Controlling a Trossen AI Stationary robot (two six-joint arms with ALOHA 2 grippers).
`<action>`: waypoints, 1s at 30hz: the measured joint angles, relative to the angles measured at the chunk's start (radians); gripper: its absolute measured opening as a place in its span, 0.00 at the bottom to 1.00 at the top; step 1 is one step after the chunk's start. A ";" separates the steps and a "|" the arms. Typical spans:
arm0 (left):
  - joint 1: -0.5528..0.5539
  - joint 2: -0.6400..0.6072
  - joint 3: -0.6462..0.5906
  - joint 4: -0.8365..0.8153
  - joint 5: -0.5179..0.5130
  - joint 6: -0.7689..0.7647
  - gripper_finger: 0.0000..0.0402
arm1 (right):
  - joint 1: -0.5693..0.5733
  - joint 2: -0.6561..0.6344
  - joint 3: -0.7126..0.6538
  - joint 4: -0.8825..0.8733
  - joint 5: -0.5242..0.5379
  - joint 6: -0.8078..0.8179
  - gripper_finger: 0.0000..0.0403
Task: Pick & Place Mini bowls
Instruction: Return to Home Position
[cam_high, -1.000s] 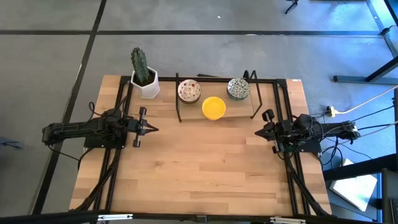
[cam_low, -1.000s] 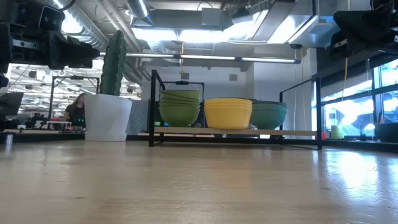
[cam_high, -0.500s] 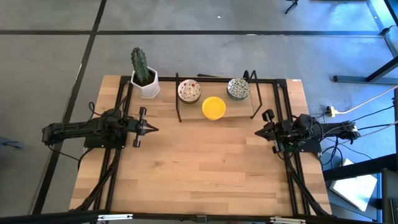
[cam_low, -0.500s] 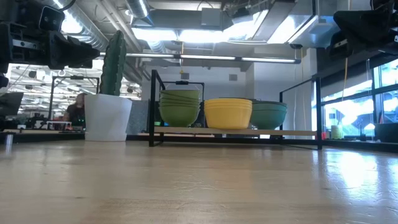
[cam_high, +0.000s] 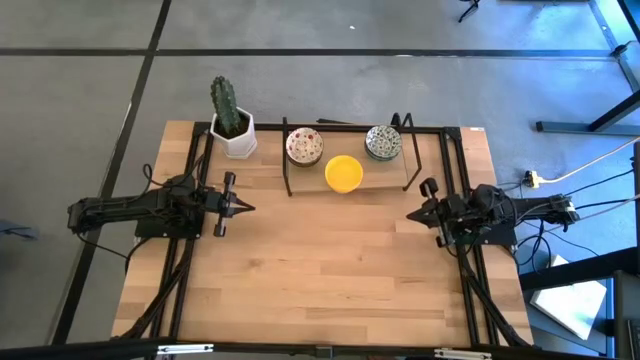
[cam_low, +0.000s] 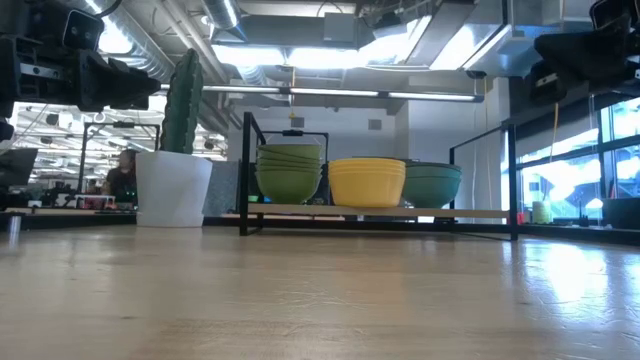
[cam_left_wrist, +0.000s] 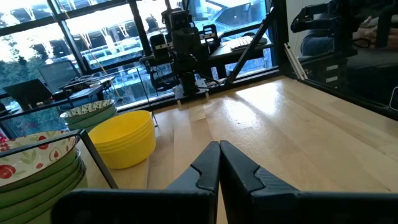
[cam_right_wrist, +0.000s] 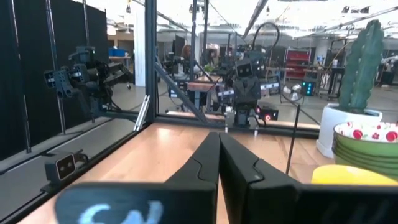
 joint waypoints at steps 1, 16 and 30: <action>0.000 0.000 0.000 0.000 0.000 0.000 0.01 | 0.000 0.000 0.000 -0.008 0.000 0.000 0.02; 0.000 0.000 0.000 0.000 0.000 0.000 0.01 | 0.000 0.000 0.000 -0.101 0.000 0.000 0.02; 0.000 0.000 0.000 0.000 0.000 0.000 0.01 | 0.000 0.000 0.000 -0.124 0.000 0.000 0.02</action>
